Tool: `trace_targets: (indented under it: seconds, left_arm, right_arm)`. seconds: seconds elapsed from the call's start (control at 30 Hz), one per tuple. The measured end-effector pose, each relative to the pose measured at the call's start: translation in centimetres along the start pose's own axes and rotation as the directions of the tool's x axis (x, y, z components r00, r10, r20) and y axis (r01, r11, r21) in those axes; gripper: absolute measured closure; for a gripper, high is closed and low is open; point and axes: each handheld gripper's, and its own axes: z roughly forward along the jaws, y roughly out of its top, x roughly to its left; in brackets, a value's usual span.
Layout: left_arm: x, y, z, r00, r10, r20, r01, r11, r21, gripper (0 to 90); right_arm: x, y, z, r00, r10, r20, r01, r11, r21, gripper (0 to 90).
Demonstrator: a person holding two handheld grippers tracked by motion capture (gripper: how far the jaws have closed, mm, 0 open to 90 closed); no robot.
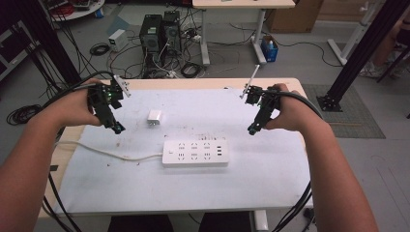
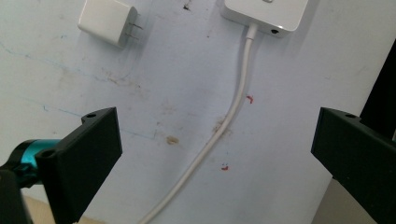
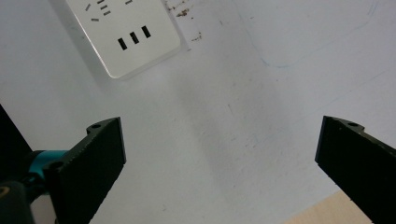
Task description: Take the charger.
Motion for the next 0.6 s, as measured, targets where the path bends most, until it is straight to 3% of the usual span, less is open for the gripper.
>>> trace_targets:
  seconds: [0.5, 0.6]
  left_arm:
    - [0.13, 0.45, 0.8, 0.9998, -0.011, 0.019, 0.011, 0.9999, 0.005, 1.8]
    - [0.34, 0.45, 0.82, 0.999, -0.044, -0.009, 0.044, 0.999, -0.001, 1.8]
  right_arm:
    - [-0.42, -0.18, 0.48, 1.0, 0.004, -0.007, -0.004, 1.0, -0.004, 1.1]
    - [-0.39, -0.2, 0.54, 1.0, -0.001, -0.002, 0.001, 1.0, -0.003, 1.1]
